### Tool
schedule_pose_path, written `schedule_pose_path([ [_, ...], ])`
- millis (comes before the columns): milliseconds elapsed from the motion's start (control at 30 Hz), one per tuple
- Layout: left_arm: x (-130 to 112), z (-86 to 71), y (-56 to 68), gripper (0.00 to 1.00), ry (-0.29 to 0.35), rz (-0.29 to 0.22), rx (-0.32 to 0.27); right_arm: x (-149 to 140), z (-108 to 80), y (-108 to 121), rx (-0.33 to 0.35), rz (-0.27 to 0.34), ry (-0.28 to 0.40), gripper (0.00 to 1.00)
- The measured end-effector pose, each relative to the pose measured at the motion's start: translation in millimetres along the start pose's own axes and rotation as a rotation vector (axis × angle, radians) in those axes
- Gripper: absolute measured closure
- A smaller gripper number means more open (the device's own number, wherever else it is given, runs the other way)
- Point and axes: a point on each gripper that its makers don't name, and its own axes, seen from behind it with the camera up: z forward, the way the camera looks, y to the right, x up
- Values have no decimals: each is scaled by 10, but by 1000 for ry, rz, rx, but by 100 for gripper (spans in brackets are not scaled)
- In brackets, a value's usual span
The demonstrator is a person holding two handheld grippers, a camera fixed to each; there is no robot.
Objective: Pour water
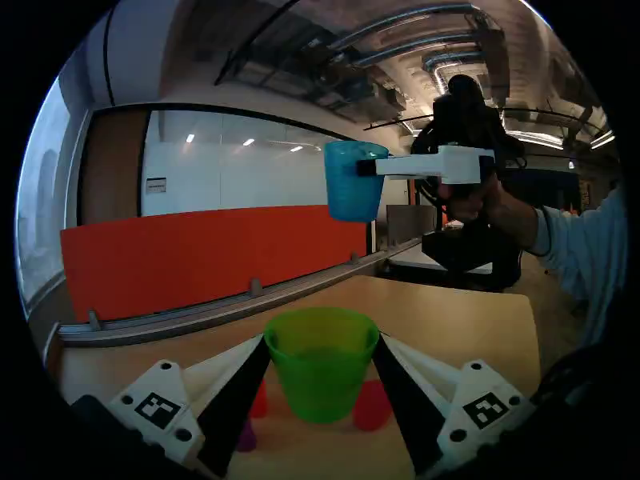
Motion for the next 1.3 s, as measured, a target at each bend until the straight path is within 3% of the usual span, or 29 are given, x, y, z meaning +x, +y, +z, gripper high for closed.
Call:
schedule_pose_path([
  [567,-108,-135,-98,13,-38,5,30,-347,-449,489,-120,14,-33,11],
  [1000,-203,-88,-29,13,-58,1,16,-524,-557,508,-123,25,-50,9],
  [1300,-369,-50,27,13,-99,-2,-1,-822,-619,474,-107,27,-99,9],
])
